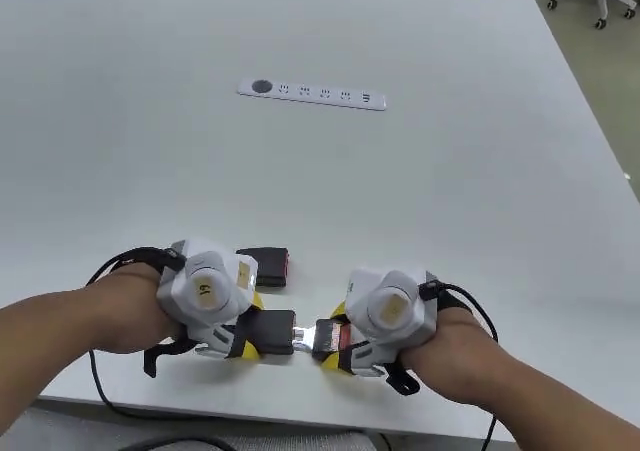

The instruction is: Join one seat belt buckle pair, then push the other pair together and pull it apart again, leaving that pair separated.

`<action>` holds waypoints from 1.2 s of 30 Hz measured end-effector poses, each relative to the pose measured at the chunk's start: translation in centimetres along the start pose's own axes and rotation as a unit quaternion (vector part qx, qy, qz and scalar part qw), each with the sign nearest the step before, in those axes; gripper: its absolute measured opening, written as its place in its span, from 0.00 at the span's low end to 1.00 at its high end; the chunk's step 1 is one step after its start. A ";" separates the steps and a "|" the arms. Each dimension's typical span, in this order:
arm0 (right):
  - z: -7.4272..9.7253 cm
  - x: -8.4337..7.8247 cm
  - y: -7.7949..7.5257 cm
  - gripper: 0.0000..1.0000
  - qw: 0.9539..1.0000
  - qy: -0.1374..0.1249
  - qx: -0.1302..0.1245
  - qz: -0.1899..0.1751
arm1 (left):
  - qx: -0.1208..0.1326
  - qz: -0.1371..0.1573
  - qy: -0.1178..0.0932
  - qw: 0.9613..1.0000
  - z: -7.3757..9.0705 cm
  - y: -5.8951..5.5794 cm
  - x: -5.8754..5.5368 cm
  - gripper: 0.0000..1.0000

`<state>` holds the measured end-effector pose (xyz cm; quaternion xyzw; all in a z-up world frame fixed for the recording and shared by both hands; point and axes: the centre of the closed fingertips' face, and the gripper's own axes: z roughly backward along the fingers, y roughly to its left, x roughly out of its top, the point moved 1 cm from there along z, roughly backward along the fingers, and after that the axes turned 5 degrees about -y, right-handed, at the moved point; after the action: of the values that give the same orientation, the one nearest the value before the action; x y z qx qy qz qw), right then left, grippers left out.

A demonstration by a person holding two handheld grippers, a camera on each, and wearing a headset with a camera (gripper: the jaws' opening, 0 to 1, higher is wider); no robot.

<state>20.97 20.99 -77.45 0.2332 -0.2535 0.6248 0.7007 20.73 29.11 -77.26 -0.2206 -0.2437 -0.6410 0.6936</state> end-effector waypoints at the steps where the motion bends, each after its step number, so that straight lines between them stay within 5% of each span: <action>1: 0.0 0.0 0.0 0.31 1.000 0.000 0.000 0.001 | -0.001 0.000 0.000 1.000 0.0 0.0 0.0 0.33; 23: -1.8 1.8 0.1 0.30 1.000 0.013 0.012 0.019 | -0.009 -0.004 -0.007 1.000 0.0 0.0 0.0 0.33; 36: -2.3 1.4 -0.4 0.31 1.000 0.017 0.017 0.018 | -0.007 0.001 -0.006 1.000 0.2 0.2 0.2 0.33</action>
<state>21.62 23.50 -78.36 0.2294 -0.2349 0.6452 0.6899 20.96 29.04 -76.98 -0.2291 -0.2430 -0.6409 0.6911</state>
